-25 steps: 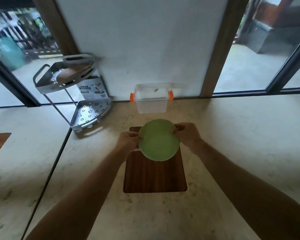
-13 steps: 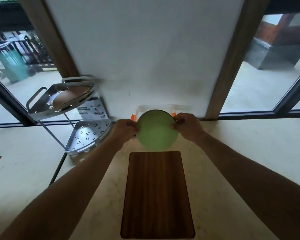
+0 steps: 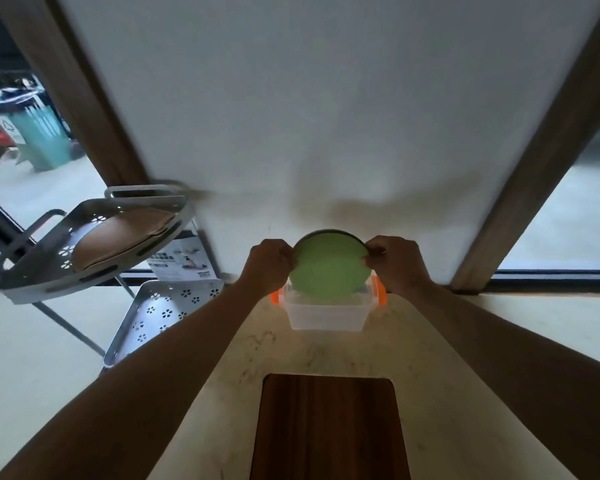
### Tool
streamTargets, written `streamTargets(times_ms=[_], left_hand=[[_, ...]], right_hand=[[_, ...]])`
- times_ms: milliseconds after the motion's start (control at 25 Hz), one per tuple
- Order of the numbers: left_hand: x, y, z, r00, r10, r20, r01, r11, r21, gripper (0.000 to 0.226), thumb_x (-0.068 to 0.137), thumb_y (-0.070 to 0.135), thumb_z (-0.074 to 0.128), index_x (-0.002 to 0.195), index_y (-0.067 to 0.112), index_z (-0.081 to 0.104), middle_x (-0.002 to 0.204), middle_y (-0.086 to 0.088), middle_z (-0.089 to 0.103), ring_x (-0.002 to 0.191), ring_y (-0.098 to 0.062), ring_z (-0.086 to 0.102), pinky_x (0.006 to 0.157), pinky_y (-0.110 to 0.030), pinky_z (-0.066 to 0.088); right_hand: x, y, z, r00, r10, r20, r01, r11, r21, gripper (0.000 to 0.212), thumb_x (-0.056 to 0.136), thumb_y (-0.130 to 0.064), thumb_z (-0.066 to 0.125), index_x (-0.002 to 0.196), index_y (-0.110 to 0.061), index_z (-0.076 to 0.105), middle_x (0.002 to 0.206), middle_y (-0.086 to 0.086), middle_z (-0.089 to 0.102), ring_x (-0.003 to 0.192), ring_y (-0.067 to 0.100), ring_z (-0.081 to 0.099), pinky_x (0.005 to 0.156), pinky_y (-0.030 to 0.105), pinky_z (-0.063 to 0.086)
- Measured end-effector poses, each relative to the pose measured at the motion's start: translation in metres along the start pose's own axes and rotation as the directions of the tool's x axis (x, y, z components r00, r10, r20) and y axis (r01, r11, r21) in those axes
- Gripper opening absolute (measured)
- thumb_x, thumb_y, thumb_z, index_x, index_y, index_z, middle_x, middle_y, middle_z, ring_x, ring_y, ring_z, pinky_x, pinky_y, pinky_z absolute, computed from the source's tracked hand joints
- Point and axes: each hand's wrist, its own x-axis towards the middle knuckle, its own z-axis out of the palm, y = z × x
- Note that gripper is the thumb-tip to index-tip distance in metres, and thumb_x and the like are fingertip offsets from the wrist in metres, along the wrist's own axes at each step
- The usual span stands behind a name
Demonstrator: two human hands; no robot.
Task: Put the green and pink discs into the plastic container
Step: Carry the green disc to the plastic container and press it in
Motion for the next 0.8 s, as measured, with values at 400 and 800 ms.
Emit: streamTargets(times_ms=[400, 800], left_hand=[[0.069, -0.056, 0.063, 0.999, 0.013, -0.039, -0.011, 0.999, 0.037, 0.016, 0.077, 0.004, 0.070, 0.086, 0.014, 0.080, 0.089, -0.003, 0.079, 0.087, -0.020, 0.071, 0.081, -0.023, 0.047], [0.083, -0.076, 0.098, 0.999, 0.034, -0.026, -0.027, 0.973, 0.227, 0.016, 0.082, 0.014, 0.065, 0.094, 0.015, 0.076, 0.097, -0.002, 0.078, 0.092, -0.027, 0.069, 0.086, -0.038, 0.052]], right_hand=[[0.058, 0.059, 0.075, 0.994, 0.086, 0.072, -0.085, 0.996, -0.022, 0.016, 0.079, -0.018, 0.075, 0.094, -0.022, 0.078, 0.092, 0.001, 0.077, 0.090, 0.021, 0.069, 0.084, 0.036, 0.054], [0.061, 0.083, 0.108, 0.994, 0.105, 0.022, -0.101, 0.982, -0.157, 0.019, 0.080, -0.029, 0.075, 0.099, -0.029, 0.074, 0.092, -0.003, 0.076, 0.087, 0.026, 0.068, 0.073, 0.033, 0.054]])
